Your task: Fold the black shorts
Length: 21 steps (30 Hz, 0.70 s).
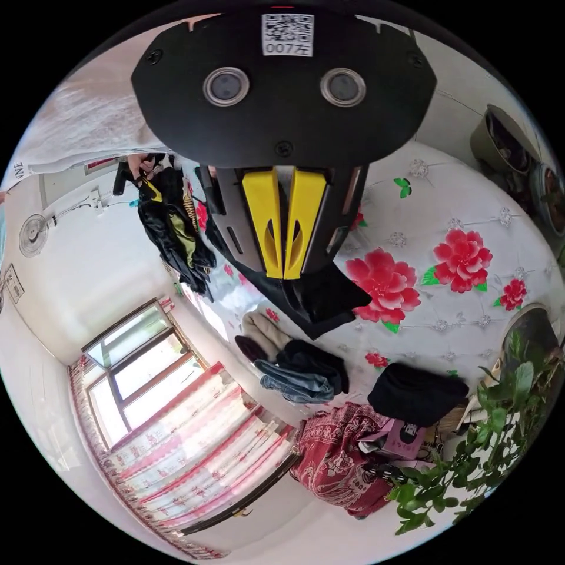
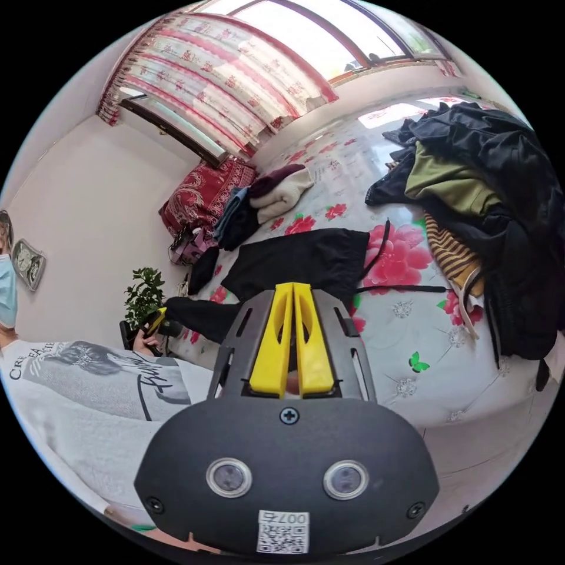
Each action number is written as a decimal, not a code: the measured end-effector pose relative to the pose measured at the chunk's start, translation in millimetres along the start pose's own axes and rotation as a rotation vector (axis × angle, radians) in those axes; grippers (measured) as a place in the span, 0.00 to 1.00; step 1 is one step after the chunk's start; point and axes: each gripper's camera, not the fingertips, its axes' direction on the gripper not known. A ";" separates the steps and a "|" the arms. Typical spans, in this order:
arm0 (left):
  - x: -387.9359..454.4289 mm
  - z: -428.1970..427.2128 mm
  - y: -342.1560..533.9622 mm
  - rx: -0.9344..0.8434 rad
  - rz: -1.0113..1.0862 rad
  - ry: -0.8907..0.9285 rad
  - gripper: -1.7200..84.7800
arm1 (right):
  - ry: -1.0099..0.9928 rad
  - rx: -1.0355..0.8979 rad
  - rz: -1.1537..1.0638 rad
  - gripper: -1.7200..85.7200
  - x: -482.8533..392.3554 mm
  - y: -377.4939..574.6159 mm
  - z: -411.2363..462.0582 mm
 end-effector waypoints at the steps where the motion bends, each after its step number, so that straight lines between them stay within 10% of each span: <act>1: -3.1 3.6 2.4 -0.019 -0.015 -0.008 0.01 | 0.006 -0.068 0.024 0.08 4.5 5.5 13.1; 14: -41.5 15.7 -6.3 -0.109 -0.108 -0.085 0.01 | 0.344 -0.528 -0.114 0.13 -26.9 52.7 137.2; 21: -38.6 15.1 -41.9 -0.135 -0.180 -0.076 0.01 | 0.107 -0.388 -0.030 0.11 -26.0 18.9 71.2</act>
